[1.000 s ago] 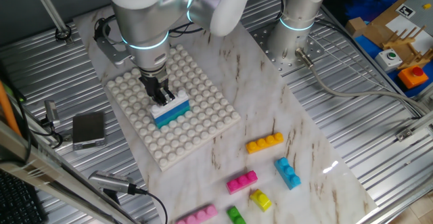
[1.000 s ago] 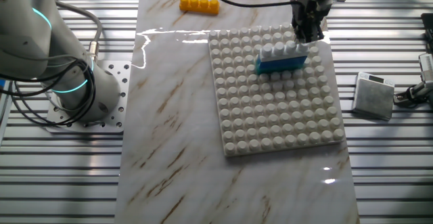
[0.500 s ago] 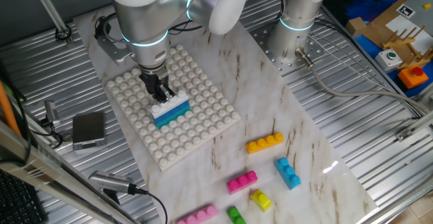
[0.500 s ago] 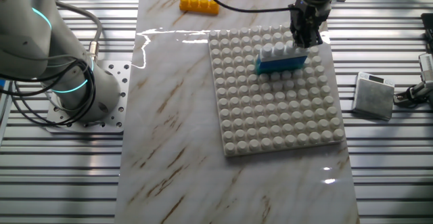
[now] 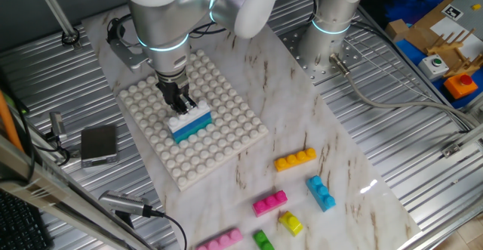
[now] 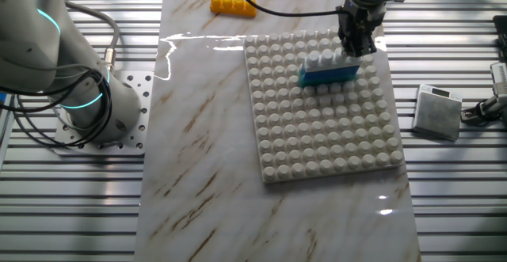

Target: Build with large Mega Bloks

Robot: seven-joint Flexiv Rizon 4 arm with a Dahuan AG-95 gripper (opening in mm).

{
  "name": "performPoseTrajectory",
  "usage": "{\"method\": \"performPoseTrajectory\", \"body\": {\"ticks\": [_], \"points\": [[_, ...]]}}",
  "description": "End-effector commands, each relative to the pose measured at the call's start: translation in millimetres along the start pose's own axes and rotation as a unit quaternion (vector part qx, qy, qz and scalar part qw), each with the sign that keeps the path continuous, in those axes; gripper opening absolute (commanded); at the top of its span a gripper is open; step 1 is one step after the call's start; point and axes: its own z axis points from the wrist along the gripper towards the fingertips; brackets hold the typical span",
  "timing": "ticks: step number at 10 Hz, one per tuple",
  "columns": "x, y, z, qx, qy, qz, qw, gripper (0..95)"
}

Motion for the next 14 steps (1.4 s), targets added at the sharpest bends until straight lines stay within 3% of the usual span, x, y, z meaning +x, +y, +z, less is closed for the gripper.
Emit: {"method": "performPoseTrajectory", "body": {"ticks": [1, 6, 9, 14], "points": [[0.2, 0.8, 2.4, 0.0, -0.001, 0.0, 1.0, 0.0], [3.1, 2.7, 24.8, 0.001, -0.005, -0.006, 1.0, 0.0], [0.4, 8.3, 28.8, 0.011, -0.001, -0.007, 0.9999, 0.0], [0.8, 8.3, 30.4, 0.011, -0.002, -0.007, 0.9999, 0.0]]}}
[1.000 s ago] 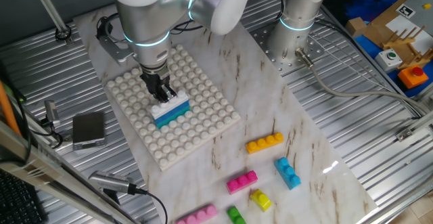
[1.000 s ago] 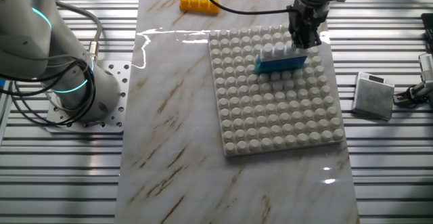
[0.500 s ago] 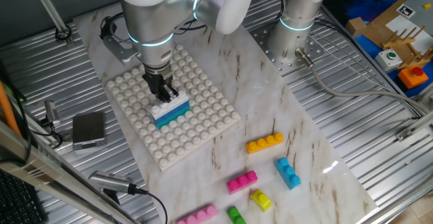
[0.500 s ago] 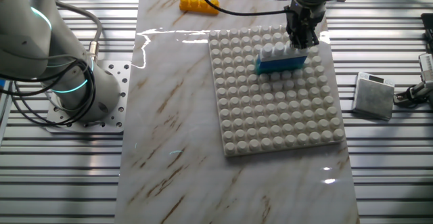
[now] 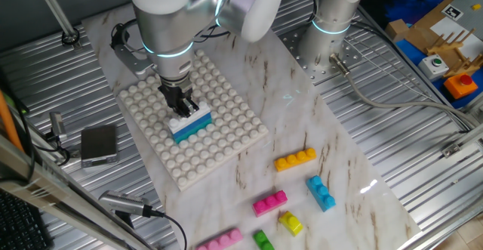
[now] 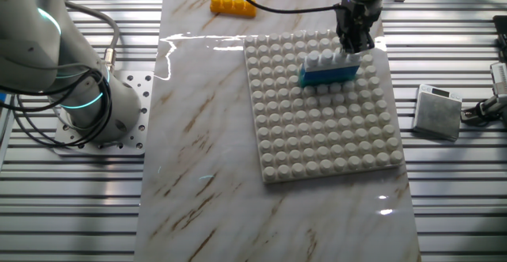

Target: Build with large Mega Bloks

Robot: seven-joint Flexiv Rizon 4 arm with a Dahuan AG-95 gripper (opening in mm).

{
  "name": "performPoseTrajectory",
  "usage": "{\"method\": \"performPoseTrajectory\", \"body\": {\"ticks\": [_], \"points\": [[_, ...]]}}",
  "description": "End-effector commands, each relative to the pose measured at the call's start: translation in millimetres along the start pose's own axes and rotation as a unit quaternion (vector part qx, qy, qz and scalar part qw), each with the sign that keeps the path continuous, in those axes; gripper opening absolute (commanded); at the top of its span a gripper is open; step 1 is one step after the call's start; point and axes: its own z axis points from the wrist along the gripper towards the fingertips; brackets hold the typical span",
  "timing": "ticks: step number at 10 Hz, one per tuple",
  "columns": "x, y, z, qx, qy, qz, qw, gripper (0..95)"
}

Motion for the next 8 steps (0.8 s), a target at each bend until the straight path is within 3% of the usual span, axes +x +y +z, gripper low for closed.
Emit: {"method": "performPoseTrajectory", "body": {"ticks": [1, 4, 8], "points": [[0.0, 0.0, 29.6, 0.0, 0.0, 0.0, 1.0, 0.0], [1.5, 0.9, 24.4, 0.0, 0.001, 0.001, 1.0, 0.0], [6.5, 1.7, -1.6, 0.0, 0.005, 0.002, 1.0, 0.0]]}}
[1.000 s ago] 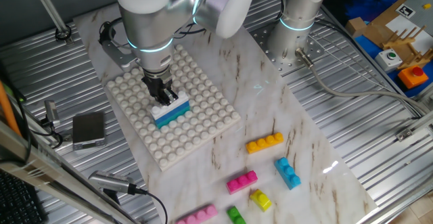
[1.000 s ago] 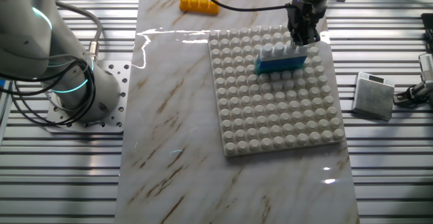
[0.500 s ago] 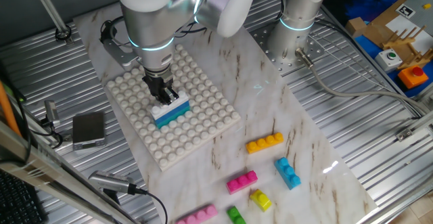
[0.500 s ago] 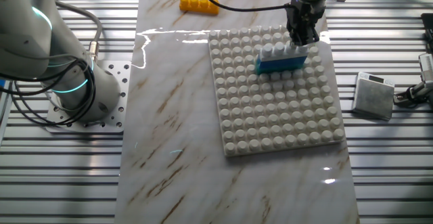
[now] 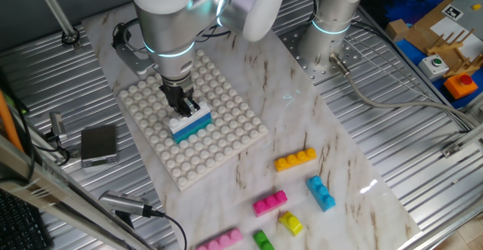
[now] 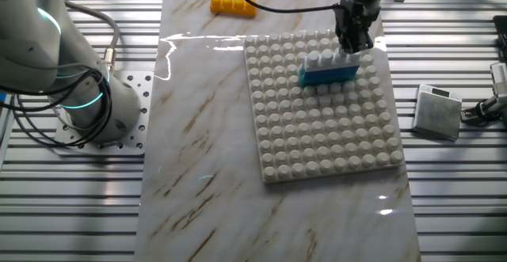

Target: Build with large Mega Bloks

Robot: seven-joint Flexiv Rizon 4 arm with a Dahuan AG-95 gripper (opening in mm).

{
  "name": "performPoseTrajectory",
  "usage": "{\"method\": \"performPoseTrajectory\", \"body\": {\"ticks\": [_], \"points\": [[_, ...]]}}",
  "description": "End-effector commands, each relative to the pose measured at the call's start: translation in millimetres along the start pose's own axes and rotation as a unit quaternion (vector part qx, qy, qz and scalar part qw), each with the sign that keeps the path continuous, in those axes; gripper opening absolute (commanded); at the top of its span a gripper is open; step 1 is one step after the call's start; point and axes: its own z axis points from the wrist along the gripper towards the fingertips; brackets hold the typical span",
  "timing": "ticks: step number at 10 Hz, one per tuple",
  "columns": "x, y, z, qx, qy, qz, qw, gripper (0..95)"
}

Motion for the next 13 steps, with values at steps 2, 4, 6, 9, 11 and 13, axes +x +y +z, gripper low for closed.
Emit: {"method": "performPoseTrajectory", "body": {"ticks": [2, 4, 6, 9, 11, 13], "points": [[7.7, 2.6, -11.0, -0.003, 0.004, 0.0, 1.0, 0.0], [19.7, 7.2, -9.0, -0.003, 0.002, 0.001, 1.0, 0.0], [30.1, 11.1, -4.7, -0.002, 0.001, 0.003, 1.0, 0.0], [38.6, 9.8, 1.4, -0.002, -0.001, 0.001, 1.0, 0.0], [41.7, 6.5, -0.7, -0.003, -0.001, 0.0, 1.0, 0.0], [41.7, 5.4, 4.0, -0.002, 0.0, 0.0, 1.0, 0.0]]}}
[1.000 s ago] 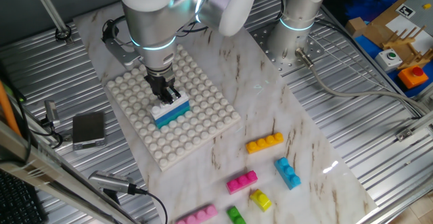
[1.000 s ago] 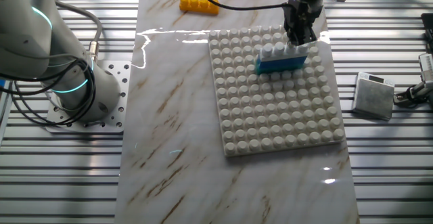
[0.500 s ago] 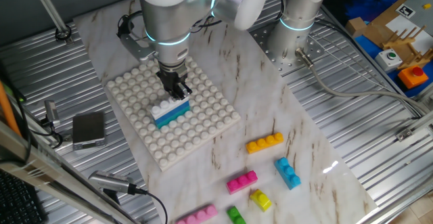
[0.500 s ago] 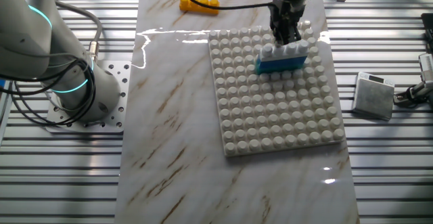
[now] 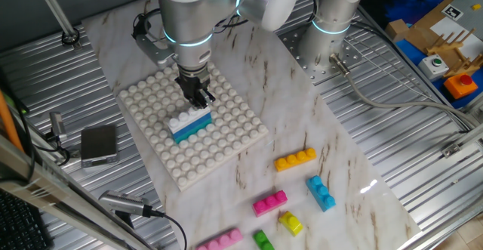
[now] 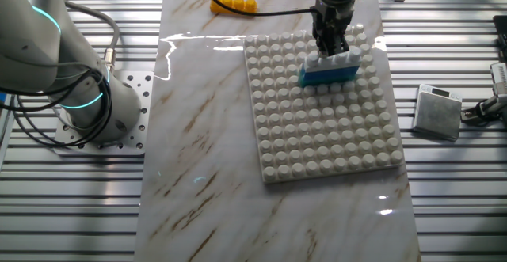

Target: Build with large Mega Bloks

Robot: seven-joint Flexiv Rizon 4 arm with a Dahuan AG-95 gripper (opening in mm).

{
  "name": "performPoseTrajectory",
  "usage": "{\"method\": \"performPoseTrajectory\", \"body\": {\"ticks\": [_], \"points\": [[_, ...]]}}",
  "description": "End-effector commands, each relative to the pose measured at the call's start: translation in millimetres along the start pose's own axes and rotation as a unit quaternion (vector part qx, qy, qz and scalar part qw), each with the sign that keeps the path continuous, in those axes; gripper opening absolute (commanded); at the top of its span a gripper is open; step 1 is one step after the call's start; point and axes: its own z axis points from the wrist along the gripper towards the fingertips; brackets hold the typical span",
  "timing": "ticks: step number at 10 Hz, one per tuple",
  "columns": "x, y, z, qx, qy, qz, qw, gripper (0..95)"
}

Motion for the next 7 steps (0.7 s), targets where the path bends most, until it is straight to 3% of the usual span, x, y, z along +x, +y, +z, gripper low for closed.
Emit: {"method": "performPoseTrajectory", "body": {"ticks": [1, 5, 7], "points": [[-0.6, -1.5, 11.0, -0.004, -0.002, -0.001, 1.0, 0.0], [-0.7, -1.4, 11.1, -0.003, 0.001, -0.001, 1.0, 0.0], [-0.4, 1.1, -0.6, -0.004, 0.006, 0.001, 1.0, 0.0]]}}
